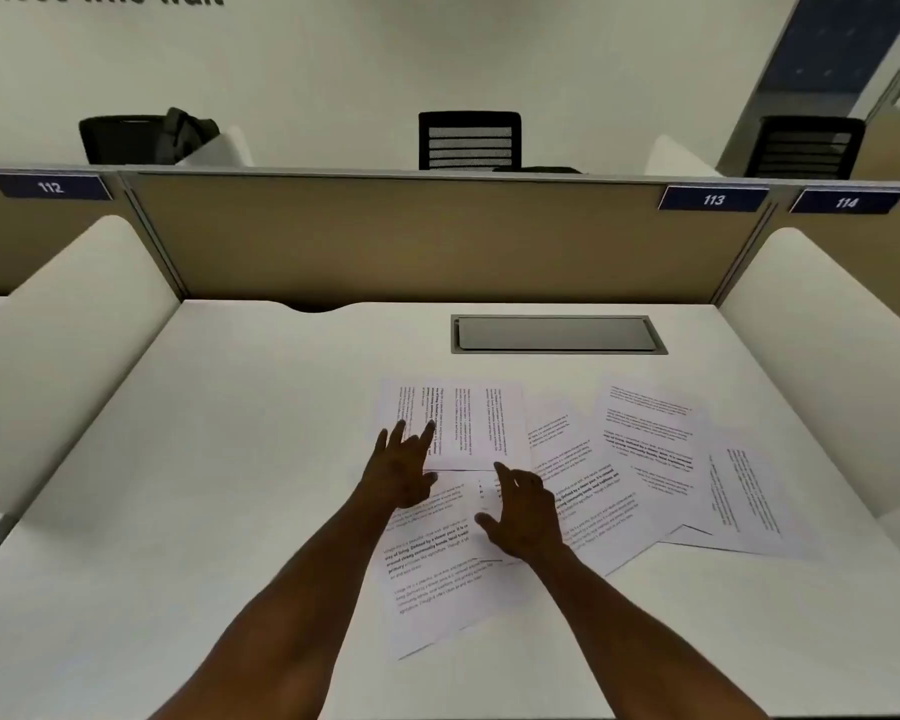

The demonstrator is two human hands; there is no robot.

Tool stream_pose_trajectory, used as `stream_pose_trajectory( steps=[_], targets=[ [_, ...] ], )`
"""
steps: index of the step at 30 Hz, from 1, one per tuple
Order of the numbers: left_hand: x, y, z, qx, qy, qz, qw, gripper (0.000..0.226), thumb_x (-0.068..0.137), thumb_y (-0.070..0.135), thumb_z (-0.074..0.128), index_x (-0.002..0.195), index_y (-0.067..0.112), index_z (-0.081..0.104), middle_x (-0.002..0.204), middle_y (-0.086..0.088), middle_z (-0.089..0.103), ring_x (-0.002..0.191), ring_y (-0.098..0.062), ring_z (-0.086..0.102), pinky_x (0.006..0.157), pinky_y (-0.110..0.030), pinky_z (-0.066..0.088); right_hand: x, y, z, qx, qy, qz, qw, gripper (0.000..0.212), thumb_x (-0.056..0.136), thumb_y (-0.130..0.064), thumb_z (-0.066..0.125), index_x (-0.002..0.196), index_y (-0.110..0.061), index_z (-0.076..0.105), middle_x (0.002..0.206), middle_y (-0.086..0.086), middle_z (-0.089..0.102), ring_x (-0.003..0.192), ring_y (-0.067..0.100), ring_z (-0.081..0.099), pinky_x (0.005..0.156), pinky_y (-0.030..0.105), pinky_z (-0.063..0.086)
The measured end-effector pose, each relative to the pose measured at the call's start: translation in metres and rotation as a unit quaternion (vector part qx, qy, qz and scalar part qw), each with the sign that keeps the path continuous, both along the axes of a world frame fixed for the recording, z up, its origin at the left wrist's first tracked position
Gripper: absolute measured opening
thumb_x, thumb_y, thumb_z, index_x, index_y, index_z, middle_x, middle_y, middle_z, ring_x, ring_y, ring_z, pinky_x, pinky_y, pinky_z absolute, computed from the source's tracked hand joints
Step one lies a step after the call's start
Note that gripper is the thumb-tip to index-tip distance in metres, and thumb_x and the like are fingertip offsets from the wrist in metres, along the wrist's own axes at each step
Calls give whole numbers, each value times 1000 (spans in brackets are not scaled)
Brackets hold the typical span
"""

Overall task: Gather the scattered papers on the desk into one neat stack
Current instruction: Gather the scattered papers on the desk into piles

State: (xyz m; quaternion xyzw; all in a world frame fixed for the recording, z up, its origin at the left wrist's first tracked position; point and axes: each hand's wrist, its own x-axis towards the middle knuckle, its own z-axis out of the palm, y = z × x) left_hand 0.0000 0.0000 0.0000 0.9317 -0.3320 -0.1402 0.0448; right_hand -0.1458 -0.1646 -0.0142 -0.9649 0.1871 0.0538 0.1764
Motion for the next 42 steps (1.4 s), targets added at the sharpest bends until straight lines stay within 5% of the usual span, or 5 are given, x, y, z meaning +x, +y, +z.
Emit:
stream_pose_trajectory(
  steps=[11, 19, 27, 36, 42],
  targets=[
    [-36, 0, -37, 53, -11, -6, 999, 83, 94, 42, 45, 155, 15, -4, 157, -13, 25, 151, -32, 5, 122, -51, -5, -21, 1, -26, 25, 50, 6, 998, 78, 85, -50, 60, 149, -21, 27, 156, 5, 29, 144, 26, 25, 115, 46, 28],
    [-104, 11, -48, 7, -28, 15, 999, 71, 91, 45, 38, 150, 7, 27, 151, -12, 35, 145, -31, 24, 123, -51, -1, -22, 1, -34, 24, 33, -7, 999, 75, 85, -49, 61, 148, -24, 29, 157, 1, 28, 144, 23, 24, 114, 43, 28],
    [-154, 33, -61, -138, -34, 28, 989, 53, 77, 51, 57, 114, 15, 68, 110, -4, 63, 104, -25, 60, 96, -49, 52, -23, 1, -36, 37, 36, -6, 999, 76, 87, -48, 59, 151, -24, 24, 159, 4, 25, 146, 25, 20, 116, 44, 24],
    [-121, 66, -67, -38, 15, 113, 993, 78, 77, 64, 41, 136, 14, 55, 144, -15, 51, 135, -35, 47, 118, -42, -3, -12, 13, -29, 82, -16, -69, 994, 75, 85, -50, 56, 148, -18, 30, 152, 9, 37, 139, 28, 31, 112, 43, 31],
    [-140, 60, -72, -56, 34, 66, 996, 85, 70, 73, 51, 135, 17, 54, 141, -13, 56, 133, -29, 42, 114, -39, 2, -10, 34, -33, 113, -11, -82, 990, 79, 86, -55, 53, 151, -18, 26, 152, 6, 39, 140, 28, 30, 114, 43, 29]
  ],
)
